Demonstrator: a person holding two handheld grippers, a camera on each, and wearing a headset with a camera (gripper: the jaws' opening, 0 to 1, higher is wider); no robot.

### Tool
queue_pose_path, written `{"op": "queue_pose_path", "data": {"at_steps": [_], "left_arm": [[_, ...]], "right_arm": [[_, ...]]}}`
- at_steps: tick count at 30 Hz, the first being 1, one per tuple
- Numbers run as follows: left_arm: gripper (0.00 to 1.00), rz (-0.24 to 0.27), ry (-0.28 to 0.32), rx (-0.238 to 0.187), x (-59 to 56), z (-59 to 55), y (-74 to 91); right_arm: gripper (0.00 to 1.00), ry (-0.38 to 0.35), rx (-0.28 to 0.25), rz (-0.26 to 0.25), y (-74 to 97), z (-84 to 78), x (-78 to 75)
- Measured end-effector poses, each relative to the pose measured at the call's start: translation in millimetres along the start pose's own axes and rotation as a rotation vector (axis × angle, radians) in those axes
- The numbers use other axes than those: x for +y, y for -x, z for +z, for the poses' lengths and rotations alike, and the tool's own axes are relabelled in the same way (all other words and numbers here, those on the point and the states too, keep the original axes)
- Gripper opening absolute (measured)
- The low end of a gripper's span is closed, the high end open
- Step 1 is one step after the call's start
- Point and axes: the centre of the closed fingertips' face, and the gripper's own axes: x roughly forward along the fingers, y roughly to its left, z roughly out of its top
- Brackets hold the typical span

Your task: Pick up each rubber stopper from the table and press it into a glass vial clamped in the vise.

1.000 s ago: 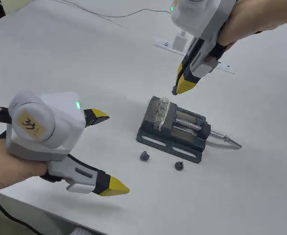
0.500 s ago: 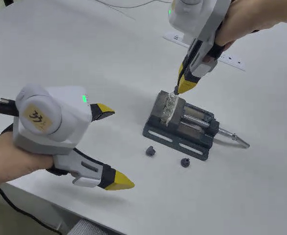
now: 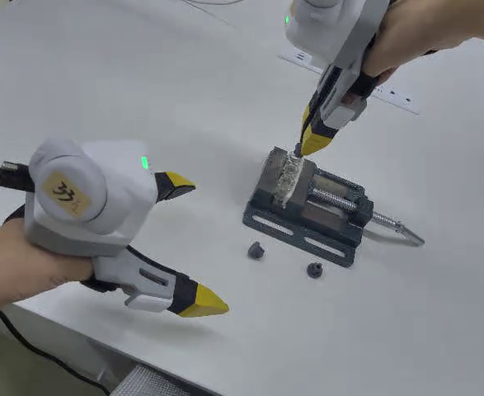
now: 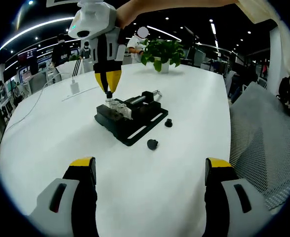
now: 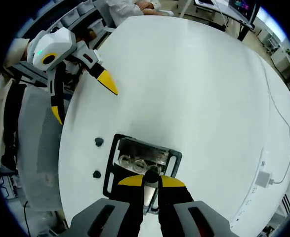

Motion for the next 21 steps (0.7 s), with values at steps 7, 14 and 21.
{"op": "queue_pose_path", "data": {"at_steps": [7, 14, 21], "left_arm": [[0.9, 0.0, 0.009, 0.007, 0.0, -3.7, 1.0], [0.89, 0.0, 0.015, 0.007, 0.3, -4.8, 1.0], [0.89, 0.0, 0.02, 0.008, 0.5, -6.1, 0.0]], "right_arm": [[0.05, 0.002, 0.014, 0.0, -2.6, -1.0, -1.1], [0.05, 0.004, 0.017, 0.001, -2.6, -0.9, -1.1], [0.05, -0.001, 0.005, 0.004, -5.0, 0.6, -2.8]]}}
